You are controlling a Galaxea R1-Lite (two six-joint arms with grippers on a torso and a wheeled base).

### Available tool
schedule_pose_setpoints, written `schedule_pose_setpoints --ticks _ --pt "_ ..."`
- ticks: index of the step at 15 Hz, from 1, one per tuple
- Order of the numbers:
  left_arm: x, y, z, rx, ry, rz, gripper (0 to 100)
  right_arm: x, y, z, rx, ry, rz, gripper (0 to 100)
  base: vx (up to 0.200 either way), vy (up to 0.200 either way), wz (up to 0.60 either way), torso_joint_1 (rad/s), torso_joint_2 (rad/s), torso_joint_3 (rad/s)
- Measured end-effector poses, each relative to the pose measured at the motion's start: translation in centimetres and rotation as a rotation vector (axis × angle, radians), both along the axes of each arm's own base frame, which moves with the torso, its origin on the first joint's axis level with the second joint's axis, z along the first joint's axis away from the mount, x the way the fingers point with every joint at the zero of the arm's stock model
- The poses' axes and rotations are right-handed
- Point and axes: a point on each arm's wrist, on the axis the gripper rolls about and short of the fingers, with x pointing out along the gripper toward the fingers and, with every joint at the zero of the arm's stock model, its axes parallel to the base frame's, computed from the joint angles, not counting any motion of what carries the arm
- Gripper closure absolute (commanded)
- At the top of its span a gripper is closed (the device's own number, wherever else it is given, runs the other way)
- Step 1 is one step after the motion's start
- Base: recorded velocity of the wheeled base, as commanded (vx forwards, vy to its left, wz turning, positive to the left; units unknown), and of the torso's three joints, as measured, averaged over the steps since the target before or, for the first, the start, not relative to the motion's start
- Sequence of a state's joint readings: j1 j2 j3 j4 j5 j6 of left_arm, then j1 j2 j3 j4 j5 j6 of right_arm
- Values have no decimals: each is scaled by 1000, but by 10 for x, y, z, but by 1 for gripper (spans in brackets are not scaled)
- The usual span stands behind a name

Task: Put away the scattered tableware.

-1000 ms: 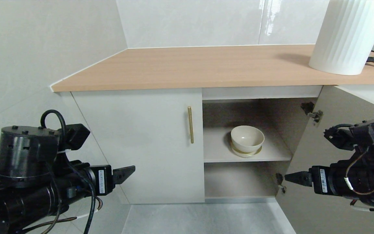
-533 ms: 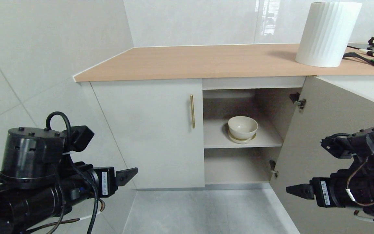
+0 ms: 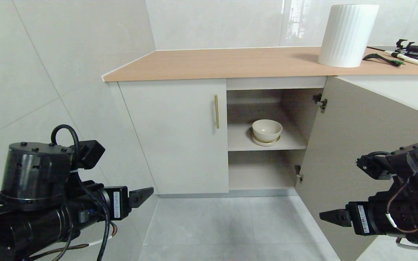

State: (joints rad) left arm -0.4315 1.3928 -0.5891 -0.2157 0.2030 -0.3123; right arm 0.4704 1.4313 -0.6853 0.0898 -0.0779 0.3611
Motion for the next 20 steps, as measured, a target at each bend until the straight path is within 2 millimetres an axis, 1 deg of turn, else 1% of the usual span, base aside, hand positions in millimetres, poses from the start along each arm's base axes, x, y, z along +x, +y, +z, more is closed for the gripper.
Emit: schedule_pose_setpoints --ticks 3,6,9,13,15,18,20 --pt "0 0 0 0 -1 3 0 -4 -2 -1 -26 10 21 0 0 0 0 0 0 0" --pt "-1 1 1 1 -6 4 0 -12 -7 -1 -85 112 21 0 0 0 0 0 0 0" --pt "-2 1 3 -1 -12 1 0 -13 -12 6 -115 116 21 0 0 -200 0 2 2 4" --pt "-3 1 3 -3 -17 -2 0 -19 -21 8 -181 142 38 0 0 -200 0 7 2 4" --pt "-3 2 3 -2 -16 2 0 -22 -22 11 -179 129 43 0 0 -200 0 -2 2 0" --pt "-4 1 3 -1 -12 0 0 -21 -27 12 -178 127 16 0 0 -200 0 6 1 4" --pt "-4 2 3 -1 -13 1 0 -16 -33 11 -188 137 -9 0 0 -200 0 -5 -2 2"
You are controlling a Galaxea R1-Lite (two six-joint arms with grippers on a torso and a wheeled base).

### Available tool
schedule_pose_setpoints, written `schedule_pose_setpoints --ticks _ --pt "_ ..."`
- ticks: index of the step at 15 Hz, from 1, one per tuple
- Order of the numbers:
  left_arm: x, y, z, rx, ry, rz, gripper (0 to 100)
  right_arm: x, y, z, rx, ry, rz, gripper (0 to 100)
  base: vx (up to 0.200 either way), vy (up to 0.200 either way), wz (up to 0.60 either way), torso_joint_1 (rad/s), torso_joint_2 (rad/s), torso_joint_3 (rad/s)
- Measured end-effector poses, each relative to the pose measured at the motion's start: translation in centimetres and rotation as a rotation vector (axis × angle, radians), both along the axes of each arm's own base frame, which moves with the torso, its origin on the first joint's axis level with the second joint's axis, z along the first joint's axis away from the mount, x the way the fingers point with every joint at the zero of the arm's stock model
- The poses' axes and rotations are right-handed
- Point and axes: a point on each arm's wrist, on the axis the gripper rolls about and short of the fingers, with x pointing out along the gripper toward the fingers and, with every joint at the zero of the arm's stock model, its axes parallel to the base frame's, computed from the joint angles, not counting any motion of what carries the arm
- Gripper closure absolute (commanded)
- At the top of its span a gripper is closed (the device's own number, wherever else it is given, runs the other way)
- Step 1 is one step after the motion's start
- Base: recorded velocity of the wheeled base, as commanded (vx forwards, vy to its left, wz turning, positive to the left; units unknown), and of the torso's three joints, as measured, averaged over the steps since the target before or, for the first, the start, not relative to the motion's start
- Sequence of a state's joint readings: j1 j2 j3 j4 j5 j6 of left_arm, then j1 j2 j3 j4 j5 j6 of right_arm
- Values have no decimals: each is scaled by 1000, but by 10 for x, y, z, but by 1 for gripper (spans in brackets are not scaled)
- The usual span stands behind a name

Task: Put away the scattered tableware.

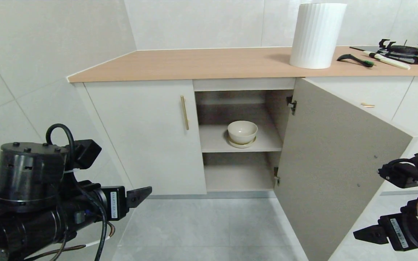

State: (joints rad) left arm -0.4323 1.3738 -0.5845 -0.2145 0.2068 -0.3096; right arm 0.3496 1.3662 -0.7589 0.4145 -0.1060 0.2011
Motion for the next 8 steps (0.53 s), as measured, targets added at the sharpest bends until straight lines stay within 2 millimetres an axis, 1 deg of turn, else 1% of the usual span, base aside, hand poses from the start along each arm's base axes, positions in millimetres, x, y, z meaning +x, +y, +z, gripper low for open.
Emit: schedule_pose_setpoints --ticks 4,6,8 --pt "0 0 0 -2 1 -1 0 5 -11 -4 -32 39 -38 0 0 0 0 0 0 0" --pt "0 0 0 -1 3 3 0 7 -20 -1 -51 73 -66 0 0 0 0 0 0 0" --pt "0 0 0 -1 2 1 0 10 -34 4 -61 77 -123 0 0 0 0 0 0 0"
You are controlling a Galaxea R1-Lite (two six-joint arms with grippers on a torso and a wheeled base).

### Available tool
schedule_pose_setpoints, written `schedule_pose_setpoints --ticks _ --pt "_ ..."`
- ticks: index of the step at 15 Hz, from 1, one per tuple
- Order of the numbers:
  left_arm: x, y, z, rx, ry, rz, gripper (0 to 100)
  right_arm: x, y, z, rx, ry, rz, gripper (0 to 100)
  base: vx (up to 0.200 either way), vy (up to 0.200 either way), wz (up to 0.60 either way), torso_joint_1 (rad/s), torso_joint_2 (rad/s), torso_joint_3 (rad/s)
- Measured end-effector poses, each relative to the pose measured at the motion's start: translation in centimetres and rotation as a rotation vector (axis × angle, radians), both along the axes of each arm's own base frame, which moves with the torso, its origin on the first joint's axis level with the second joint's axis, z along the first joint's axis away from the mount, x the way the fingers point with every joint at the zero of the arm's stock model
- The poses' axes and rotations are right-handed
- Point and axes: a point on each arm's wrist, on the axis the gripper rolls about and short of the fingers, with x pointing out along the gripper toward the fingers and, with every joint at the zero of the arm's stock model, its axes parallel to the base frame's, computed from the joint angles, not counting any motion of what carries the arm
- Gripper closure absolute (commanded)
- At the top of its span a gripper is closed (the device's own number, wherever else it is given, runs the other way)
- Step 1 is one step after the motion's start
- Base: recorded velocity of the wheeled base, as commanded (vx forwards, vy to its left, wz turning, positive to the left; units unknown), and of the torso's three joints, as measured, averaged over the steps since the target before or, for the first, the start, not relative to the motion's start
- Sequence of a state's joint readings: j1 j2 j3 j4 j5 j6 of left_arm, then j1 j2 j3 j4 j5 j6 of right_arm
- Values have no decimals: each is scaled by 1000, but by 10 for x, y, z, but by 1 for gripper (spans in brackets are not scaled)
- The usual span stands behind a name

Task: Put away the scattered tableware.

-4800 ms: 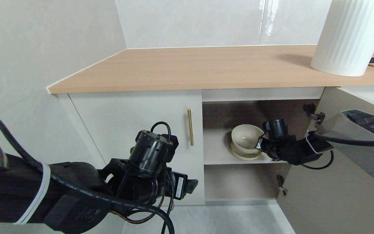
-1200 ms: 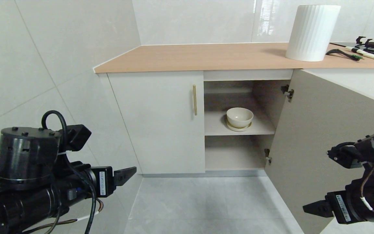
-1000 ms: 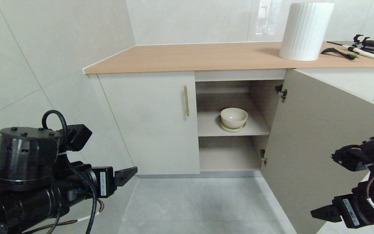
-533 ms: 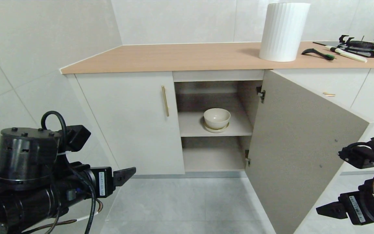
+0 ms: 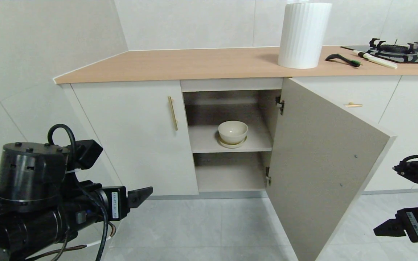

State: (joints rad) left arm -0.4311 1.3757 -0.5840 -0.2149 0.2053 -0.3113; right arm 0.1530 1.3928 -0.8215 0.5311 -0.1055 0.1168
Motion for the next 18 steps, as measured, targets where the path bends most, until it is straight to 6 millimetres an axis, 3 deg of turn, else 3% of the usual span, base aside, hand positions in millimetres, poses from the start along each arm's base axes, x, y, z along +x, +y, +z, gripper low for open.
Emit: schedule_pose_setpoints --ticks 5,15,18 --pt "0 0 -1 2 5 -1 0 12 -29 13 -23 -84 -107 0 0 0 0 0 0 0" --pt "0 0 -1 2 5 -1 0 80 -35 4 202 -400 -404 0 0 0 0 0 0 0" --pt "1 0 -1 2 7 -1 0 86 -30 -4 218 -399 -402 0 0 0 0 0 0 0"
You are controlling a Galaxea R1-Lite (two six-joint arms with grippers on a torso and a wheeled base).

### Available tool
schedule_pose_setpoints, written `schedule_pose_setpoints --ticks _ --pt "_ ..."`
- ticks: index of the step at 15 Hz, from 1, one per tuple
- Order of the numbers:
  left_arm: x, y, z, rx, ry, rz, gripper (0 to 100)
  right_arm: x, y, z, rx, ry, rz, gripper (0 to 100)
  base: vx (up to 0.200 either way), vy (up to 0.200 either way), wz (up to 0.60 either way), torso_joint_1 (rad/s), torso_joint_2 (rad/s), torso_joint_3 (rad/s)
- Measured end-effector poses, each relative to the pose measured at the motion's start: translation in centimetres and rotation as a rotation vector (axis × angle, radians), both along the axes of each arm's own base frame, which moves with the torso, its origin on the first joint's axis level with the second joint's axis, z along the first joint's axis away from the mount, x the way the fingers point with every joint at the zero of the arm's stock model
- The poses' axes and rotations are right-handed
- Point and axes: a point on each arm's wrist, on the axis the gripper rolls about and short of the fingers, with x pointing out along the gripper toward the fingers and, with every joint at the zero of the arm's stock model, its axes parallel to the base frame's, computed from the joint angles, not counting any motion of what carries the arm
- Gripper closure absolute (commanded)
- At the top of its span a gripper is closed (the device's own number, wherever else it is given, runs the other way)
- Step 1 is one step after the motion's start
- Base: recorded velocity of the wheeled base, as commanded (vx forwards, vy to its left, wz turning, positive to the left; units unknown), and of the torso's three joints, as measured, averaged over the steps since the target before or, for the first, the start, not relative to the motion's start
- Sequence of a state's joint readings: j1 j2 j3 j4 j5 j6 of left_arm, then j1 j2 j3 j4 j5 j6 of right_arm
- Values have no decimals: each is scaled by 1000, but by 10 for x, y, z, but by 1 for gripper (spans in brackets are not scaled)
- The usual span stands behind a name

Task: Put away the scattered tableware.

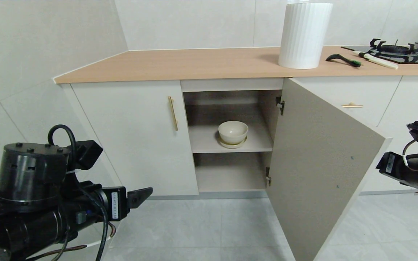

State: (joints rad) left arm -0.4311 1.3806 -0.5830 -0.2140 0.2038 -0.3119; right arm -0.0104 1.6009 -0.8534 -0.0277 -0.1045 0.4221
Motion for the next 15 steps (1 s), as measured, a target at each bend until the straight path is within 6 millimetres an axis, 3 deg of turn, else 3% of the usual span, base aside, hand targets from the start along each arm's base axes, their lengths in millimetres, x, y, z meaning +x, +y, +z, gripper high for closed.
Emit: schedule_pose_setpoints --ticks 2,7,11,15 --pt "0 0 0 0 0 0 0 0 10 -4 12 12 25 0 0 0 0 0 0 0" --pt "0 0 1 -2 -2 -1 0 0 76 -15 29 43 260 0 0 0 0 0 0 0" --pt "1 0 -2 3 8 4 0 28 132 -32 31 -29 412 0 0 0 0 0 0 0" --pt "1 1 -3 10 5 14 0 60 165 -45 38 -125 466 0 0 0 0 0 0 0"
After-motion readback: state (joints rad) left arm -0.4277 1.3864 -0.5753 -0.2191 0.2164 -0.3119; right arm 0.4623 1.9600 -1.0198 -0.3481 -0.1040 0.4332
